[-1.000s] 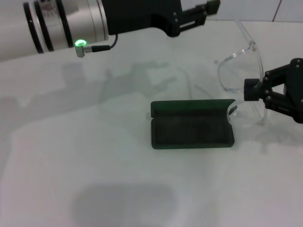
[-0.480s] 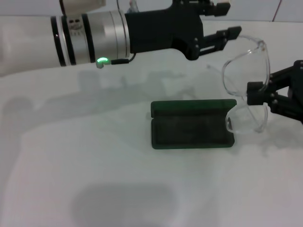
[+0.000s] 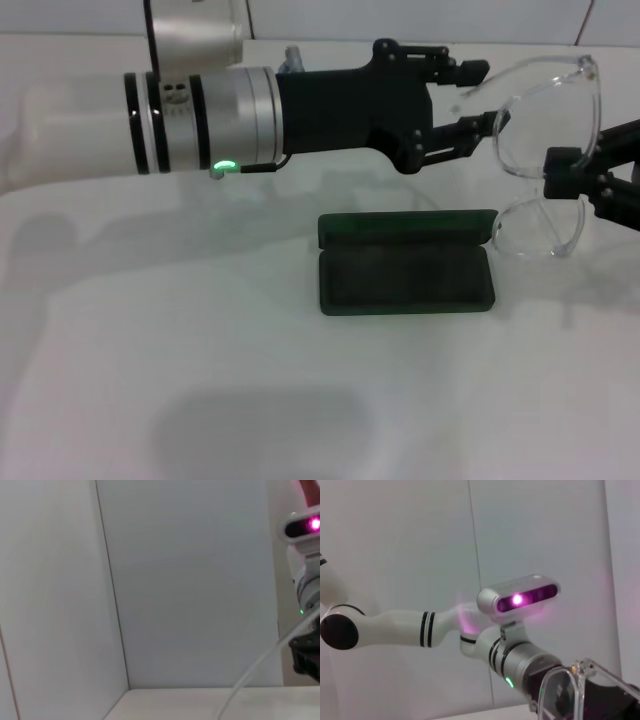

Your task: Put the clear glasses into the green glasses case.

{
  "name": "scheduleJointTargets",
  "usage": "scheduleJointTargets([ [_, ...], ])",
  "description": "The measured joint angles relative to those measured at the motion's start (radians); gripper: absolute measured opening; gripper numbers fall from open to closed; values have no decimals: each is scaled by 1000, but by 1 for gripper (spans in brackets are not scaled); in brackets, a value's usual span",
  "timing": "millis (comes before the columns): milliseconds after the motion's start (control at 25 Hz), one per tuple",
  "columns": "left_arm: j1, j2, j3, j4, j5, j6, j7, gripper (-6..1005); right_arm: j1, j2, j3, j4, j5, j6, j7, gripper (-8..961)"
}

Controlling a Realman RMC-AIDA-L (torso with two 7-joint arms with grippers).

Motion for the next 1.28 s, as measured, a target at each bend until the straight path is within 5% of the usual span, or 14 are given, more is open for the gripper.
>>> scheduleJointTargets([
  [560, 38, -2, -52, -10, -178, -12, 145, 498, -5, -8, -5, 32, -20, -46, 13, 94],
  [1280, 16, -2, 116, -9, -156, 0, 154, 499, 7, -17, -8, 40, -24, -76, 74, 94],
])
